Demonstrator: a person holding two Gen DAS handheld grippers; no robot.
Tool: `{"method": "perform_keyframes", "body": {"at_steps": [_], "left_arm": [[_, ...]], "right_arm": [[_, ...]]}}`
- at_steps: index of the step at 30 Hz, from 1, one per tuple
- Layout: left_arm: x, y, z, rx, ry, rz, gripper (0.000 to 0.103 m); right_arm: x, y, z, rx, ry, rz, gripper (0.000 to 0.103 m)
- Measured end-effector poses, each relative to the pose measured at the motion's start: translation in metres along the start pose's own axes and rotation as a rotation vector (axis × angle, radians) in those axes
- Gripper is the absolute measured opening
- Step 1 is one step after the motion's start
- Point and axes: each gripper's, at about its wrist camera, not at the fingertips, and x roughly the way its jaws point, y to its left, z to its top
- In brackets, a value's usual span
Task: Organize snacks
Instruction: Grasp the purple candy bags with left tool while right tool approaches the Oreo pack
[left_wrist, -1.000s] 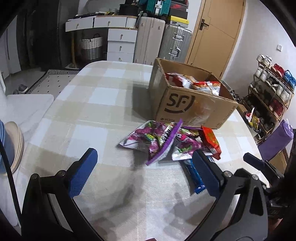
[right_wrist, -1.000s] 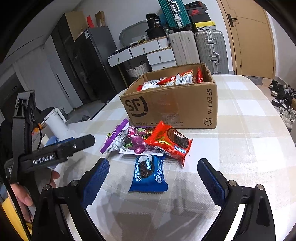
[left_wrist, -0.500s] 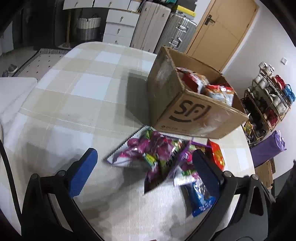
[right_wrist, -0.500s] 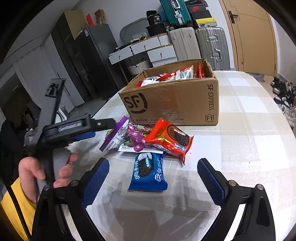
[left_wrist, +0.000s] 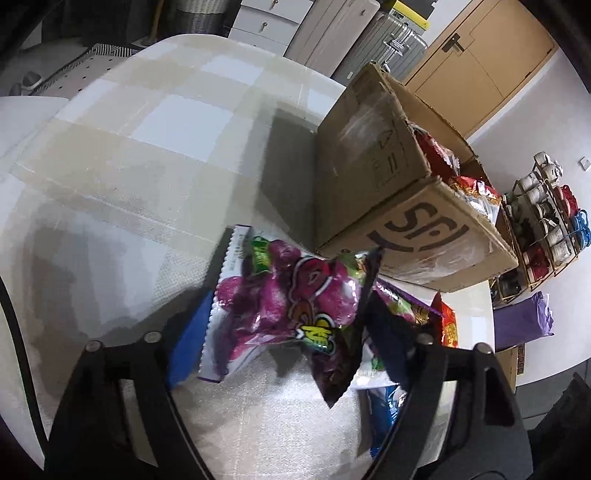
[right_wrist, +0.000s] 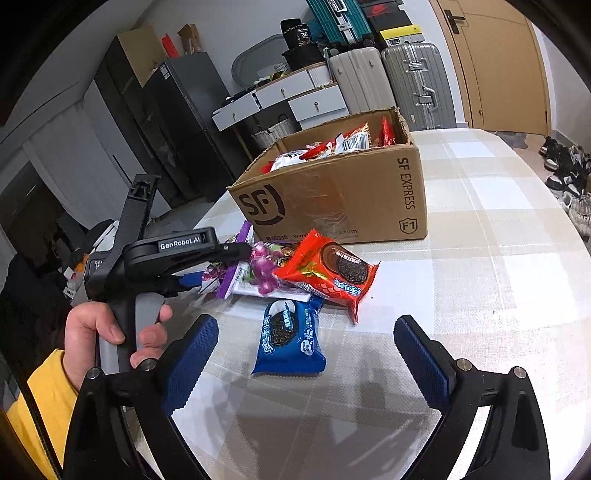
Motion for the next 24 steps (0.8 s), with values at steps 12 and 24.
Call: {"method": "perform_keyframes", "body": {"at_steps": [12,24], "left_arm": [[-0.02,0.021,-0.005,0.002,-0.007,-0.006,0.048],[-0.075,0.032,-0.026,0.015,-0.055,-0.068,0.045]], "right_arm": [[0.001,-0.002,0.0,0.009,0.001,-0.013,0.098],[0.005,-0.011,0.012,0.081,-0.012,-0.005,0.098]]}}
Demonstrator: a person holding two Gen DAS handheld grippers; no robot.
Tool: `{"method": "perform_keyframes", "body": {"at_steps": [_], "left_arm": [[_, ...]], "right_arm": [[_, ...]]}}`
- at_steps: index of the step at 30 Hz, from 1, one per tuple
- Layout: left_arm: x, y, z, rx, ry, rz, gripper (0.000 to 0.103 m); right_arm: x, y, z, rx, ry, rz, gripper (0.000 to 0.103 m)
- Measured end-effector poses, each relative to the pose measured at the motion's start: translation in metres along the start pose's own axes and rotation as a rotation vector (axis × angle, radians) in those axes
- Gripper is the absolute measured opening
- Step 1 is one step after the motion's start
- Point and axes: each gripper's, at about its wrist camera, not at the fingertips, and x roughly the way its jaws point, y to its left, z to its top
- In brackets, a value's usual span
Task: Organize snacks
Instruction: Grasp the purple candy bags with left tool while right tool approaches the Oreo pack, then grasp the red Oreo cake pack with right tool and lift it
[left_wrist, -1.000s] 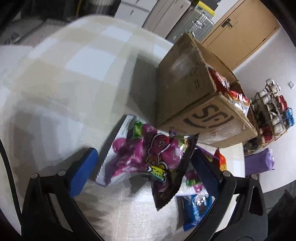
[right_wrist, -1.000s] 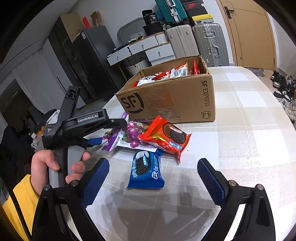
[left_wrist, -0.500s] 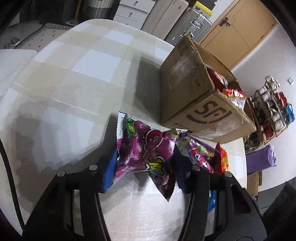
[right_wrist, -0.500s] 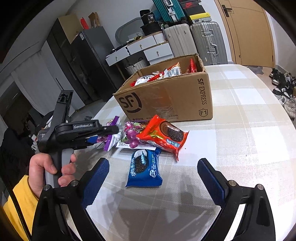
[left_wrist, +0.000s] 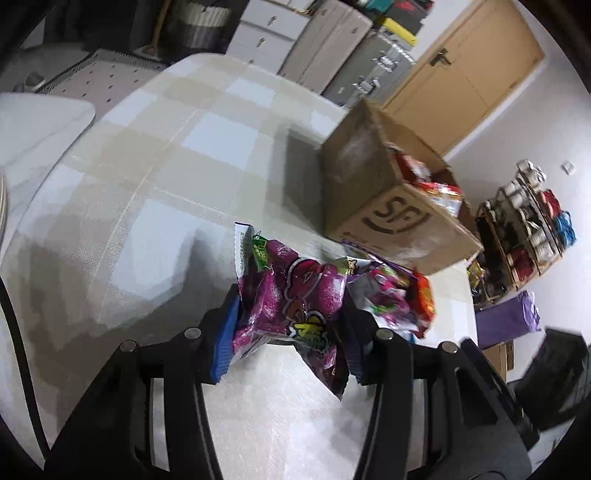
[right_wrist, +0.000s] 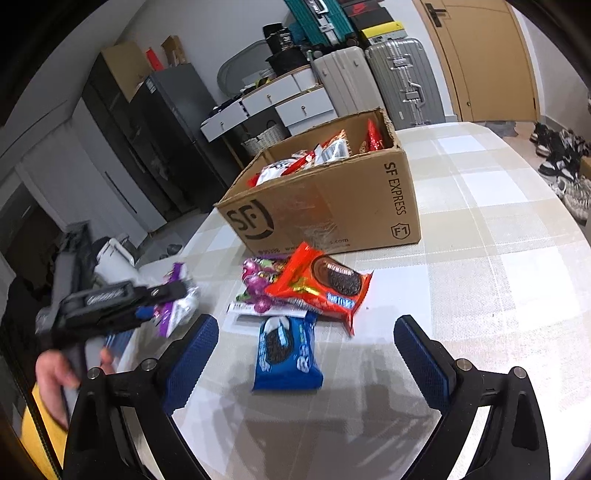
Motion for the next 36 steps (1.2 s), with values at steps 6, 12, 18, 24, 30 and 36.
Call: {"method": "perform_keyframes", "body": {"at_steps": [6,12,18,24,30,36], "left_arm": [[-0.014,-0.021,-0.01,0.045,0.004,-0.049,0.045],[-0.014,-0.022,-0.011,0.055,0.026,-0.062,0.046],[-0.01,-0.012,-0.006,0.03,0.046,-0.076,0.046],[-0.008,-0.007,-0.003,0.014,0.061,-0.091,0.046],[-0.008,-0.007,-0.003,0.013,0.061,-0.094,0.046],[-0.007,-0.009,-0.005,0.021,0.063,-0.083,0.046]], "right_arm": [[0.026,-0.001,0.014,0.023,0.052,-0.031,0.098],[0.052,-0.011,0.032,0.128,0.107,-0.016,0.092],[0.067,-0.021,0.041,0.198,0.155,-0.022,0.083],[0.086,-0.018,0.04,0.179,0.193,-0.061,0.079],[0.089,-0.015,0.037,0.15,0.194,-0.079,0.059],[0.079,-0.023,0.033,0.17,0.173,-0.05,0.05]]}}
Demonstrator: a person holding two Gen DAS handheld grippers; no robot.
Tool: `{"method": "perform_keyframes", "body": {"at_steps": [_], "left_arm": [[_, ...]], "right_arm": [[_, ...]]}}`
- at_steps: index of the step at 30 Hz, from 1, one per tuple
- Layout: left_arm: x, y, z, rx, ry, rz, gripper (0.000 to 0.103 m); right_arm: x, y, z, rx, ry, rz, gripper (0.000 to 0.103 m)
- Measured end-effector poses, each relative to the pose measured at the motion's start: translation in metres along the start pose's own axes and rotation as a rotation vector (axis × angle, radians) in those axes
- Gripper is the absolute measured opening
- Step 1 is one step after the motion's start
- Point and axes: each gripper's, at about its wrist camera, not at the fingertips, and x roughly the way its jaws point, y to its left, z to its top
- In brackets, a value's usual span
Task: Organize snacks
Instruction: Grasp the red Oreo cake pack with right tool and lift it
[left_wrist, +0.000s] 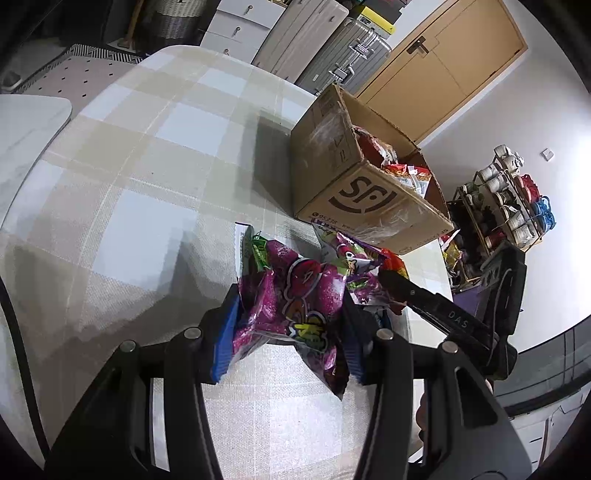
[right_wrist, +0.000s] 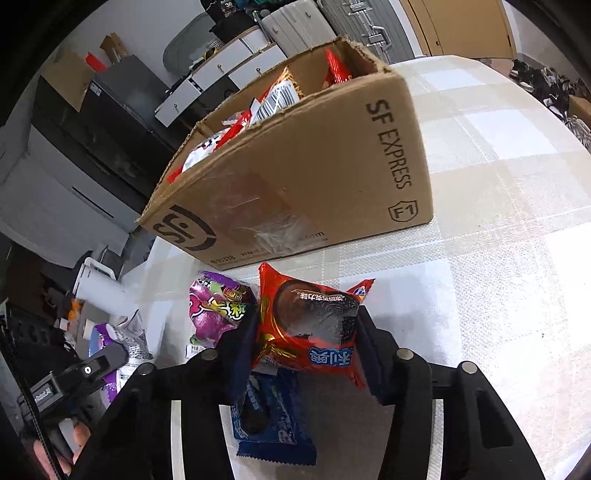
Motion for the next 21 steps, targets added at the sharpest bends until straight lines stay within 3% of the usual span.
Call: {"method": "perform_keyframes", "body": {"at_steps": [10,21], "left_arm": [[0.0,-0.014,-0.009,0.022,-0.01,0.031,0.046],[-0.005,-0.052,-0.044,0.133,-0.049,0.096,0.046]], "right_arm": [[-0.035,-0.001,-0.011,-0.032,-0.051,0.031,0.049],[-0.094,0.009,-0.048,-0.122,-0.093,0.104,0.049]]}}
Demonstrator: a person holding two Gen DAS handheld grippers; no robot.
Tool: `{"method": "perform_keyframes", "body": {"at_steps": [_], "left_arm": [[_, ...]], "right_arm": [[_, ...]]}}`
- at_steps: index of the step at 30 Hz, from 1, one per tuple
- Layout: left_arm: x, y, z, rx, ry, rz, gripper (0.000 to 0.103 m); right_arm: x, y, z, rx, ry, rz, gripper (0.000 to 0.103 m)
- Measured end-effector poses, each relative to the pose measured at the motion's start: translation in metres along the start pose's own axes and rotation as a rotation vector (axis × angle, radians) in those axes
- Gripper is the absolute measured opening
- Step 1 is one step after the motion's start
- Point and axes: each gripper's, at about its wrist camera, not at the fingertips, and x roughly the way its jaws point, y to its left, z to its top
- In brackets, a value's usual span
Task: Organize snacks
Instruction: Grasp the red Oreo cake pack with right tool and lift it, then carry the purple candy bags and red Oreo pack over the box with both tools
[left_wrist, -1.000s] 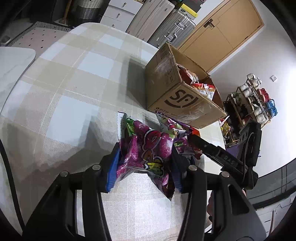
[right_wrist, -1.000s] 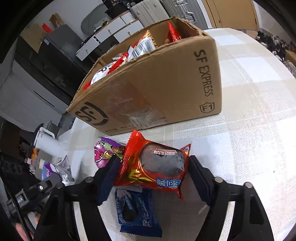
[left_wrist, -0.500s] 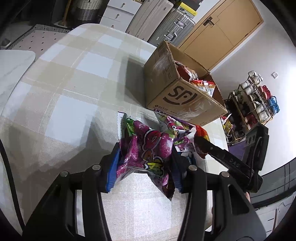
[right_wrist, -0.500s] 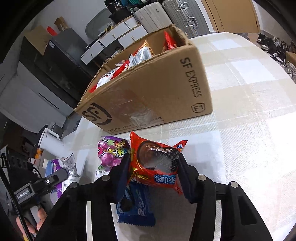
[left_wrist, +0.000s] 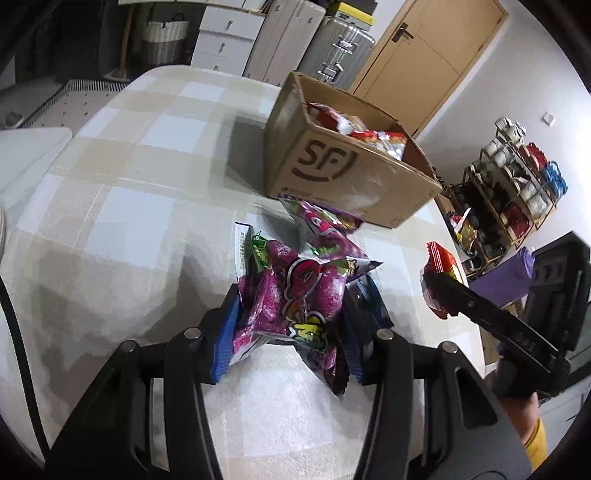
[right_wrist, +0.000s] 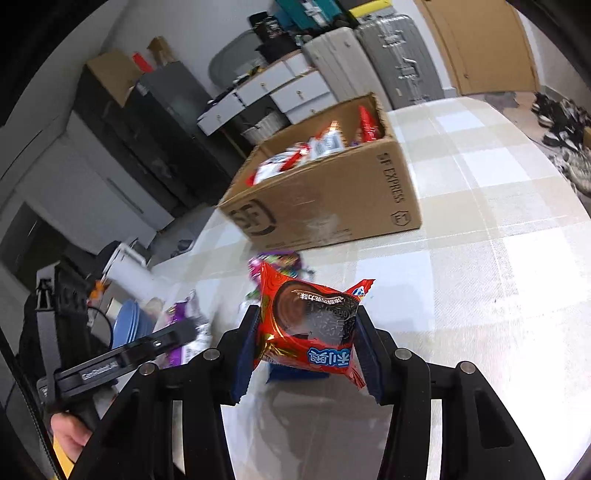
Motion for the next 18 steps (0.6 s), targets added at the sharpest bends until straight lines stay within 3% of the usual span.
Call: {"method": "perform_keyframes", "body": {"at_steps": [3,8,18], "left_arm": [[-0.01,-0.012,-0.011,0.045,-0.036,0.036,0.046],[-0.023,-0.029,-0.031,0.103,-0.061,0.033,0.046],[-0.033,-0.046,-0.057,0.161,-0.06,0.005,0.046]], "right_arm": [[-0.02,0.007,-0.008,-0.063,-0.018,0.008,0.049],[-0.042,0.022,-0.027,-0.145,-0.037,0.01,0.049],[-0.038,0.025,-0.053,-0.212,-0.016,-0.028,0.049]]}}
